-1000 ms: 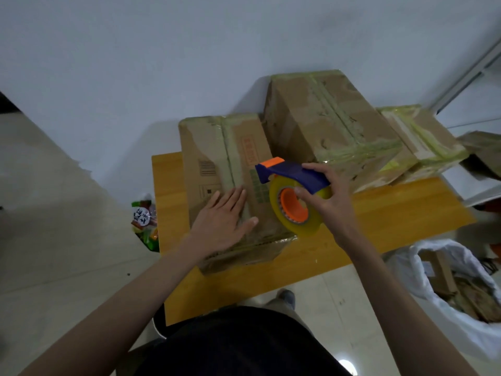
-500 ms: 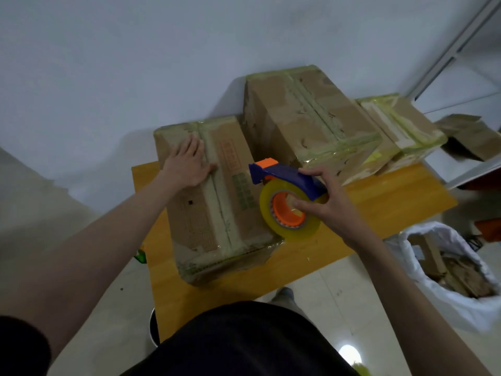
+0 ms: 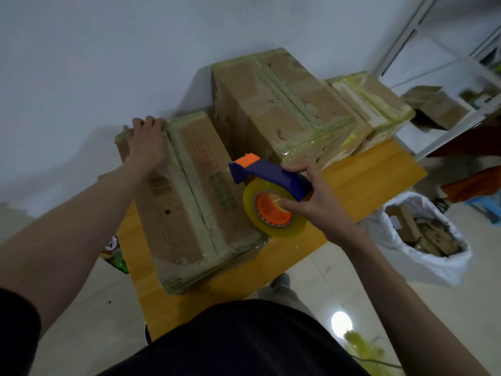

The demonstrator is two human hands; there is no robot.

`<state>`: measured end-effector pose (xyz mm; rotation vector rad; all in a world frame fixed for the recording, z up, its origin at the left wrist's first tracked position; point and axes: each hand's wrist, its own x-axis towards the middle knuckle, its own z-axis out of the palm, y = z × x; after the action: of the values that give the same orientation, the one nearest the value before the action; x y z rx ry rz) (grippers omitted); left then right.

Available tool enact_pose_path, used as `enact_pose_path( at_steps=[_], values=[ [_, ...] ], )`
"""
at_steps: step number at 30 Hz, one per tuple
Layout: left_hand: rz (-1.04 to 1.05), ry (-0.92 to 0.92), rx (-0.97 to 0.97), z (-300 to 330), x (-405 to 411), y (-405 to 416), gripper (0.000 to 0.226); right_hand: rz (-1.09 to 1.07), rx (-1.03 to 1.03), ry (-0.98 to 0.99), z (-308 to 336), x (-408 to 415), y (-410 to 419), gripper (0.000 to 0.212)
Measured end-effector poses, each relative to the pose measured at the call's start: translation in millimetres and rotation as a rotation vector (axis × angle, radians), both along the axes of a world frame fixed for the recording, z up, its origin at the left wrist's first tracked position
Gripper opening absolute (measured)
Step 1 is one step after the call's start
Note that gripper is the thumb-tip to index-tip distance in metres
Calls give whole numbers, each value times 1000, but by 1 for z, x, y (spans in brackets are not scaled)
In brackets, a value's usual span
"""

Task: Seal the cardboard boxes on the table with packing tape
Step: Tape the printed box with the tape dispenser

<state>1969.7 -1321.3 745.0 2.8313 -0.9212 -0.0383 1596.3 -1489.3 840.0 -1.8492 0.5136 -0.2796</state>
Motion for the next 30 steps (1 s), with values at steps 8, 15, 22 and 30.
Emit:
enact_pose_path(
  at_steps=[8,15,22,30],
  values=[
    [-68,-17,-284,-17,-23,4,34,-95,71,-58,8,14,5,51],
    [-242,46,-386,-19,-70,2,41,-86,8,-167,16,43,17,52],
    [-227,-26,-402,-15,-103,6,42,43,-148,-106,6,60,0,53],
    [-143,41,-371,-14,-107,10,45,95,-211,-76,-1,56,-1,58]
  ],
)
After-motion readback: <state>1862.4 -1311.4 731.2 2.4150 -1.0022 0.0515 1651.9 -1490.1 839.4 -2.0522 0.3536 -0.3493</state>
